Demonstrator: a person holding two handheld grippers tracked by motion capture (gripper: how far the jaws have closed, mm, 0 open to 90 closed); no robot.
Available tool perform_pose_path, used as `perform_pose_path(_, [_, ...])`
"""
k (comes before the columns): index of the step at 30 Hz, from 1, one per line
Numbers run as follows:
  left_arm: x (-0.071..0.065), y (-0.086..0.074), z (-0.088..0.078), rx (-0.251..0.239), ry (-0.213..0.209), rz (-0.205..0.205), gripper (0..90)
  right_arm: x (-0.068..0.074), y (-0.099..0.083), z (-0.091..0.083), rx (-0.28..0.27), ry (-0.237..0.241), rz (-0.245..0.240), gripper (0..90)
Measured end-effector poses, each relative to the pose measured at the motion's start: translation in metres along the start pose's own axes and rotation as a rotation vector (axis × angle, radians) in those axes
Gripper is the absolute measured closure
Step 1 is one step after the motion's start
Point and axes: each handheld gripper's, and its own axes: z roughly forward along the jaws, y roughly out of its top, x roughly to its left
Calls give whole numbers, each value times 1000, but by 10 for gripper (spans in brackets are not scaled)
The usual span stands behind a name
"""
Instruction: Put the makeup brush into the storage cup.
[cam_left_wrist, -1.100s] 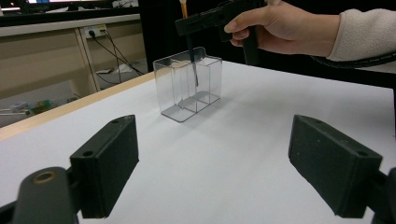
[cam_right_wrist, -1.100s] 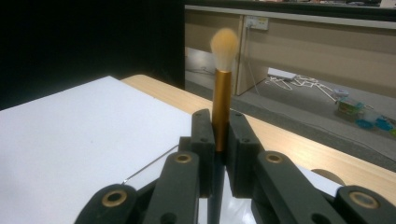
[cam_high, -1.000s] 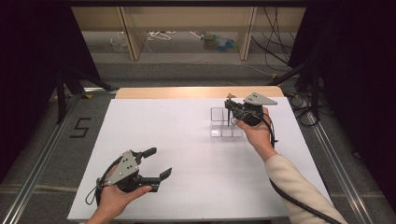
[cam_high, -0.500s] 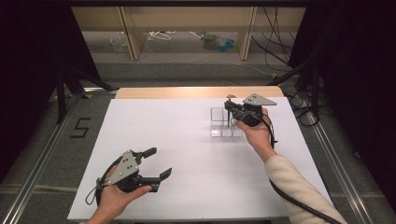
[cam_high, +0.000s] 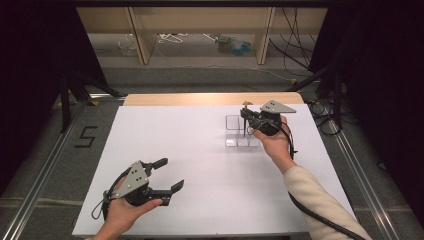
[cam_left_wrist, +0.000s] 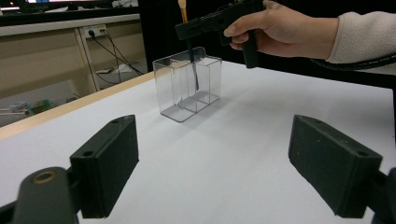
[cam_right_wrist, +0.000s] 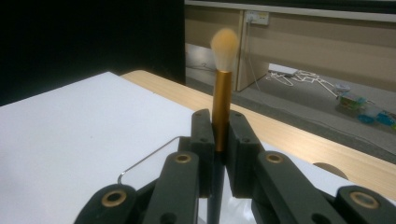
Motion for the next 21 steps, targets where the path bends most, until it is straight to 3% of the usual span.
perform_pose_path(3, [0, 0, 0, 0, 0, -1, 158, 1, 0, -1, 12, 6, -4, 766])
perform_pose_path(4, [0, 0, 0, 0, 0, -1, 158, 1, 1, 0, 1, -3, -18, 706])
perform_pose_path(6, [0, 0, 0, 3, 2, -1, 158, 2, 3, 0, 10, -21, -19, 488])
perform_pose_path(7, [0, 1, -1, 10, 6, 4, 158, 4, 4, 0, 22, -40, 13, 398])
perform_pose_path(10, [0, 1, -1, 8, 8, 4, 158, 5, 7, -2, 22, -64, 30, 234])
perform_pose_path(14, [0, 0, -1, 9, 7, 3, 158, 5, 12, -5, 5, -75, 1, 158])
perform_pose_path(17, [1, 1, -1, 10, 2, 23, 158, 6, 11, -8, 35, -49, 26, 157])
perform_pose_path(18, [0, 1, -1, 9, 7, 2, 158, 6, 11, -8, 35, -49, 27, 157])
perform_pose_path(19, [0, 1, -1, 9, 7, 4, 158, 4, 10, -8, 24, -51, 6, 157])
perform_pose_path(21, [0, 1, -1, 9, 8, 3, 158, 5, 10, -10, 52, -42, 25, 157])
